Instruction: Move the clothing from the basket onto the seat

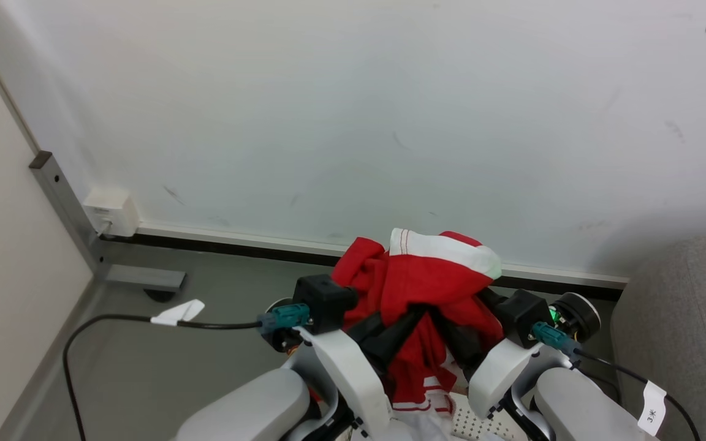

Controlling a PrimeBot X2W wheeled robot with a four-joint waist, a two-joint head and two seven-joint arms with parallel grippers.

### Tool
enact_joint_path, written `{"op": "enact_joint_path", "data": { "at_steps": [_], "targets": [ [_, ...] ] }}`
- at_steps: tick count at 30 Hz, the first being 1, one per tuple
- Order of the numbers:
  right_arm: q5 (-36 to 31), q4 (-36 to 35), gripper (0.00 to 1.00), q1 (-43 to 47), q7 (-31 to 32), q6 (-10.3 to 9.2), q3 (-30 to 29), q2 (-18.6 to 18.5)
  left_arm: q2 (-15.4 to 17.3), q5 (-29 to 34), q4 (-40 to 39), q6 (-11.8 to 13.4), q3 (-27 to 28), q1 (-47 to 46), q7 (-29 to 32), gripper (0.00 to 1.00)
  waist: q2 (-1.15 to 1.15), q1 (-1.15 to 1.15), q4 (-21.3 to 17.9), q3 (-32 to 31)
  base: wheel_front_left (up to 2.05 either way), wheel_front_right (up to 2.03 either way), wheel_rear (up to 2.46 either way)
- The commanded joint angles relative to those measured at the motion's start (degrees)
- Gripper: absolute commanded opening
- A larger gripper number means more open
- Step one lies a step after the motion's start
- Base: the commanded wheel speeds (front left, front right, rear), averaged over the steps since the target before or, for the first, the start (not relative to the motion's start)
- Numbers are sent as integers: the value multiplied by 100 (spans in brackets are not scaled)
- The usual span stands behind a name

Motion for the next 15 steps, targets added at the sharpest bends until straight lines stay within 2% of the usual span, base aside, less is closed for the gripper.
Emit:
{"op": "enact_joint_path", "data": {
  "at_steps": [1, 2, 15],
  "targets": [
    [54, -20, 25, -118, 4, -12, 38, 3, -35, 60, 11, -11, 1, -20, -10, 0, 0, 0, 26, -2, 0, 0, 0],
    [62, -43, 0, -132, 4, -12, 40, -7, -34, 50, 25, -12, -3, -10, -9, 0, 0, 0, 31, 0, 0, 0, 0],
    [198, -430, 0, 154, 3, -12, -163, -195, 44, -62, 184, 71, 56, 113, -82, 0, 0, 0, -174, 18, 0, 0, 0]
  ]
}}
